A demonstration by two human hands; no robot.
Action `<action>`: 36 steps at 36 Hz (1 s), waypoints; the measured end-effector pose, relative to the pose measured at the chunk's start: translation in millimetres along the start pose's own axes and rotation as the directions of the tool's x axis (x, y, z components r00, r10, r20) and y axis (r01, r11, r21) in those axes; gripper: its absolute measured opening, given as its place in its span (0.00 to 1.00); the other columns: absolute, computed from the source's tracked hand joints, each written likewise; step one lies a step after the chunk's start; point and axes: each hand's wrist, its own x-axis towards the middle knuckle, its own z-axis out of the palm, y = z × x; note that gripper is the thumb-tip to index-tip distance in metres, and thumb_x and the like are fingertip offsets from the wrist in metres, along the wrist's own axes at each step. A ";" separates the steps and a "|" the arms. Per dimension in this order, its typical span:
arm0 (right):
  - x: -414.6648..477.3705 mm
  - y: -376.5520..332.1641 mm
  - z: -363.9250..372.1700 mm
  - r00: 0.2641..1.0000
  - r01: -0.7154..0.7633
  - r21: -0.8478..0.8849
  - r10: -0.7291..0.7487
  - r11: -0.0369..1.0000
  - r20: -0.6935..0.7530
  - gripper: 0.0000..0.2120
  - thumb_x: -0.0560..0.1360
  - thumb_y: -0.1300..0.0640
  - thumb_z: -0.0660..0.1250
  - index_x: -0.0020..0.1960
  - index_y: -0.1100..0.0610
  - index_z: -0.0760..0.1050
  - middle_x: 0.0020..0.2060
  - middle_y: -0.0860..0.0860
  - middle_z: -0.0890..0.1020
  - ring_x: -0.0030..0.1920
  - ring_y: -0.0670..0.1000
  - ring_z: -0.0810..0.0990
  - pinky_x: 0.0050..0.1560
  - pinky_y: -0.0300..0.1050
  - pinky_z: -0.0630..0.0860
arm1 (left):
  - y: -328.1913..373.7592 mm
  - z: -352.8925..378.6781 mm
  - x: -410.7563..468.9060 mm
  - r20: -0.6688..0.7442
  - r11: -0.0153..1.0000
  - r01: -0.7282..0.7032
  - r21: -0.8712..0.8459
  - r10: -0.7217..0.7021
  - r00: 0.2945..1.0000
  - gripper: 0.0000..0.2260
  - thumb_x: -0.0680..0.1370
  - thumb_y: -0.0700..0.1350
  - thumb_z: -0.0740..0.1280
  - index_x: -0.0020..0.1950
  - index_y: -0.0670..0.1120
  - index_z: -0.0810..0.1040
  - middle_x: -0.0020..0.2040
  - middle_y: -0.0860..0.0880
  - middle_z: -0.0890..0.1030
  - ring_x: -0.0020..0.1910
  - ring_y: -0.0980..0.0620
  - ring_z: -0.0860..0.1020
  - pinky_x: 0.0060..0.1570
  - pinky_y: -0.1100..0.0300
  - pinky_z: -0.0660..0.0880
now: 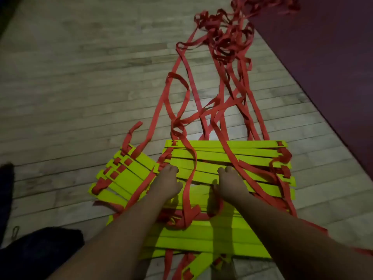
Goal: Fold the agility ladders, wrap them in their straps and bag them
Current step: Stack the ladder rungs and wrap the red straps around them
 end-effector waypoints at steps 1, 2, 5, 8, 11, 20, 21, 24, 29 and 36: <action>1.1 2.2 3.1 1.000 0.015 -0.064 -0.014 0.998 0.006 0.20 0.80 0.54 0.63 0.70 0.59 0.68 0.66 0.59 0.72 0.66 0.61 0.73 0.63 0.54 0.72 | -2.1 2.0 4.5 0.012 1.000 -0.019 0.017 0.018 1.000 0.24 0.78 0.44 0.67 0.73 0.43 0.68 0.75 0.45 0.65 0.72 0.45 0.67 0.68 0.52 0.68; 2.0 3.4 5.5 1.000 0.025 -0.106 -0.024 0.994 0.014 0.19 0.81 0.55 0.62 0.70 0.58 0.67 0.66 0.59 0.72 0.66 0.61 0.73 0.63 0.55 0.72 | -2.9 2.1 6.7 0.026 0.999 -0.018 0.034 0.017 1.000 0.26 0.78 0.43 0.66 0.76 0.44 0.66 0.78 0.45 0.62 0.75 0.45 0.64 0.70 0.52 0.66; 4.8 7.3 18.4 0.992 0.057 -0.180 -0.036 0.982 0.119 0.21 0.82 0.55 0.61 0.73 0.58 0.65 0.68 0.59 0.70 0.69 0.61 0.70 0.68 0.59 0.68 | -6.1 9.1 18.4 0.130 0.993 -0.028 0.114 0.013 0.991 0.30 0.79 0.44 0.65 0.80 0.47 0.59 0.81 0.46 0.55 0.79 0.47 0.56 0.74 0.51 0.61; 10.2 6.3 26.8 0.992 0.074 -0.249 -0.045 0.966 0.121 0.21 0.83 0.56 0.60 0.74 0.58 0.63 0.71 0.59 0.68 0.72 0.61 0.67 0.72 0.60 0.65 | -11.0 20.4 23.5 0.182 0.981 -0.036 0.191 0.001 0.983 0.31 0.79 0.44 0.65 0.81 0.50 0.56 0.82 0.46 0.54 0.80 0.46 0.55 0.75 0.49 0.60; 17.1 4.9 26.9 0.996 0.050 -0.281 -0.026 0.958 0.089 0.21 0.84 0.55 0.58 0.75 0.59 0.63 0.72 0.60 0.67 0.73 0.62 0.66 0.72 0.60 0.65 | -15.1 28.8 27.1 0.113 0.955 -0.064 0.291 0.032 0.993 0.30 0.80 0.49 0.64 0.80 0.53 0.57 0.79 0.46 0.60 0.77 0.44 0.59 0.72 0.48 0.63; 25.6 12.1 17.7 0.983 0.141 -0.319 -0.095 0.937 0.156 0.27 0.80 0.47 0.66 0.74 0.57 0.64 0.70 0.59 0.68 0.71 0.62 0.68 0.68 0.60 0.68 | -14.8 40.5 28.5 -0.077 0.893 -0.105 0.438 0.153 0.985 0.23 0.80 0.55 0.65 0.74 0.55 0.65 0.66 0.45 0.66 0.66 0.44 0.65 0.65 0.50 0.64; 25.1 13.6 13.0 0.980 0.166 -0.314 -0.121 0.935 0.155 0.28 0.79 0.45 0.67 0.73 0.57 0.64 0.69 0.59 0.70 0.70 0.61 0.70 0.67 0.58 0.69 | -15.1 40.8 29.4 -0.104 0.901 -0.123 0.416 0.181 0.978 0.21 0.80 0.54 0.65 0.73 0.54 0.67 0.66 0.46 0.67 0.66 0.45 0.65 0.65 0.51 0.64; 24.2 18.5 -5.4 0.974 0.220 -0.290 -0.195 0.931 0.111 0.27 0.79 0.45 0.66 0.72 0.57 0.64 0.66 0.57 0.74 0.67 0.59 0.74 0.63 0.53 0.72 | -12.1 36.3 29.2 -0.230 0.976 -0.164 0.140 0.193 0.954 0.15 0.81 0.53 0.63 0.67 0.52 0.75 0.65 0.49 0.73 0.66 0.46 0.69 0.65 0.49 0.62; 17.9 22.8 -51.6 0.967 0.251 -0.225 -0.252 0.941 0.026 0.26 0.79 0.42 0.65 0.70 0.57 0.65 0.63 0.57 0.75 0.64 0.60 0.75 0.60 0.52 0.71 | 24.2 11.1 19.0 -0.220 0.958 -0.138 -0.251 0.083 0.972 0.31 0.77 0.68 0.61 0.75 0.53 0.69 0.72 0.50 0.73 0.74 0.48 0.66 0.72 0.47 0.56; -3.8 18.6 -135.2 0.954 0.282 -0.175 -0.295 0.943 -0.051 0.21 0.79 0.46 0.66 0.69 0.51 0.71 0.62 0.55 0.78 0.59 0.57 0.79 0.51 0.48 0.76 | 57.2 -16.9 -9.1 -0.472 0.971 -0.240 -0.012 0.207 0.857 0.23 0.78 0.40 0.67 0.73 0.50 0.73 0.68 0.46 0.76 0.69 0.44 0.71 0.70 0.51 0.62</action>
